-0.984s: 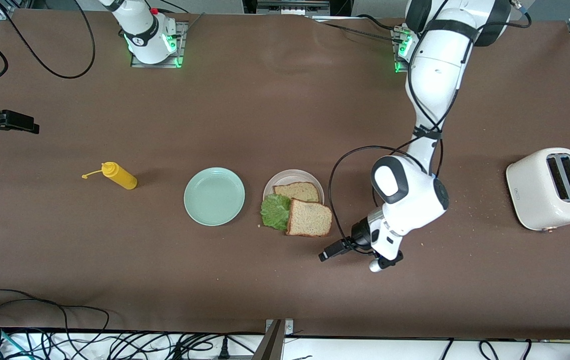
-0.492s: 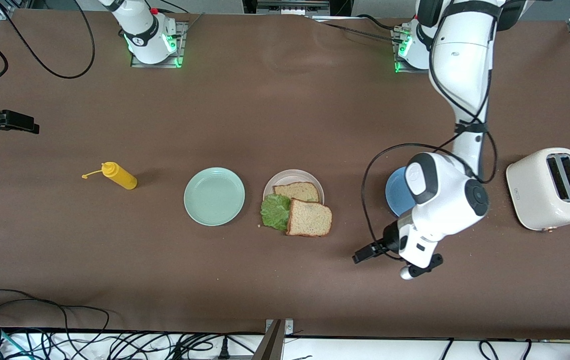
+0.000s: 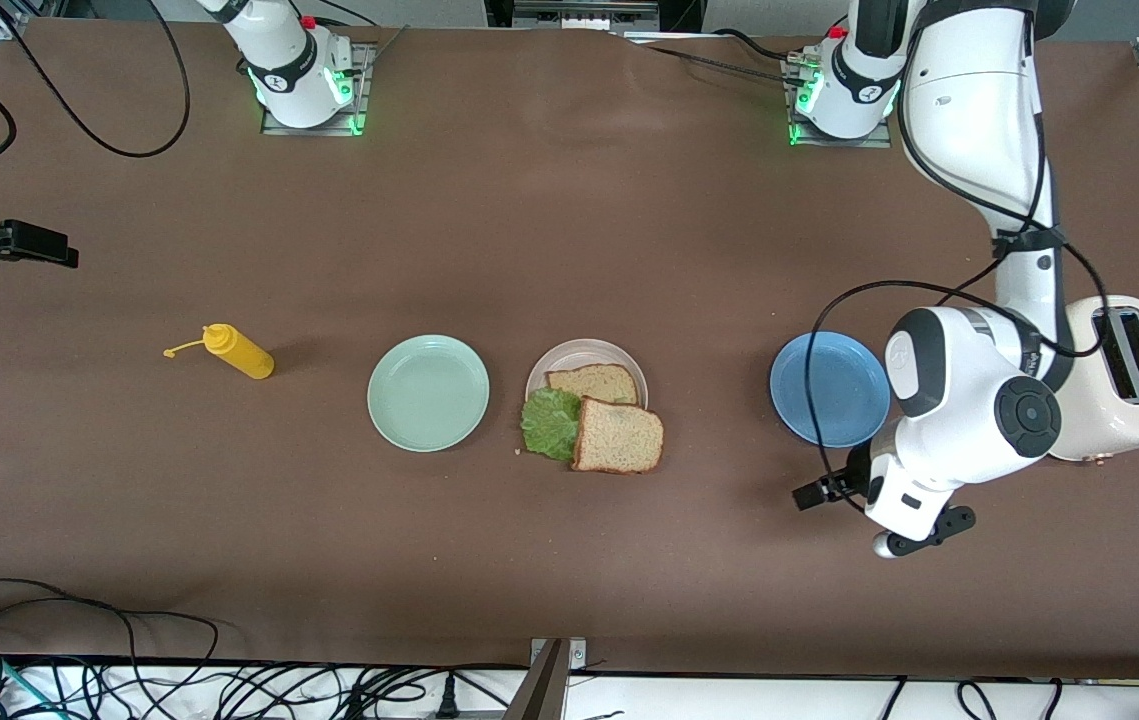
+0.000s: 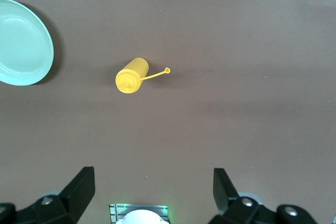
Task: Make sandwich on beige plate with both arms
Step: 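Withdraw the left gripper from the sandwich toward the blue plate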
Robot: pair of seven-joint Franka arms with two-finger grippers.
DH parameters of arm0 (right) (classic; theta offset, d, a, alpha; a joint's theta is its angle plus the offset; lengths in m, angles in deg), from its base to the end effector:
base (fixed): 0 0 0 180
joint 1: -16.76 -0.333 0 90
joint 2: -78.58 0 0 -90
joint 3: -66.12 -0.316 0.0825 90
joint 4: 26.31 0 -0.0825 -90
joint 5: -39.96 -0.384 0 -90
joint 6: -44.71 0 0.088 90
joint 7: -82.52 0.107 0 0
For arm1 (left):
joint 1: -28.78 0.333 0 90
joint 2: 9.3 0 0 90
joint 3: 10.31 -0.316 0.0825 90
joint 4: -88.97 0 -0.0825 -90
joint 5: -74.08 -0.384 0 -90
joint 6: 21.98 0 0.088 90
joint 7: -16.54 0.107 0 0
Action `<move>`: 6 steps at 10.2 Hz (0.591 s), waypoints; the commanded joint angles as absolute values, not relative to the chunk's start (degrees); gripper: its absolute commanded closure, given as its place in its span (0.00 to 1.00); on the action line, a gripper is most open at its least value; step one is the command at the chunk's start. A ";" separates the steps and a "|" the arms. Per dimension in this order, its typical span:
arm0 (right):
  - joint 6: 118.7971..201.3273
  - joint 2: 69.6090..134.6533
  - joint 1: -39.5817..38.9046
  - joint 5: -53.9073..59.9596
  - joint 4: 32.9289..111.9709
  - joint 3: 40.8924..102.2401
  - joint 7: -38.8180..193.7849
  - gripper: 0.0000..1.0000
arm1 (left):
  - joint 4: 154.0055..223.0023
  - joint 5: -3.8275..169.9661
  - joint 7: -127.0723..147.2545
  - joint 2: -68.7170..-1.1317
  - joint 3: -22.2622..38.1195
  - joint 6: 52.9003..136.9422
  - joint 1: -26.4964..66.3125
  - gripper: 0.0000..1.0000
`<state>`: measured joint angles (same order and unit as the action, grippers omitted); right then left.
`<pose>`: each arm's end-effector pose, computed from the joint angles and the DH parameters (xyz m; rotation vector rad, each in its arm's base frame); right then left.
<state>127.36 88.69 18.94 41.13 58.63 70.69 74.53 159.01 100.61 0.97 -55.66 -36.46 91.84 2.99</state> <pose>0.5854 -0.0678 0.5549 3.1162 0.0326 -0.3418 0.7446 -0.1181 0.3215 2.9945 0.4963 0.0270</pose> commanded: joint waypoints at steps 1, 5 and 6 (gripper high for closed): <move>127.76 88.25 19.22 41.10 59.03 70.42 75.13 0.00 | 160.07 94.83 0.20 -50.89 -38.34 85.80 2.85 0.00; 127.76 88.25 19.13 41.01 59.03 70.42 75.13 0.00 | 160.07 92.82 0.28 -49.38 -39.31 83.23 2.77 0.00; 127.76 88.33 19.13 41.10 59.03 70.42 75.13 0.00 | 160.16 90.71 0.20 -49.12 -39.23 82.62 2.68 0.00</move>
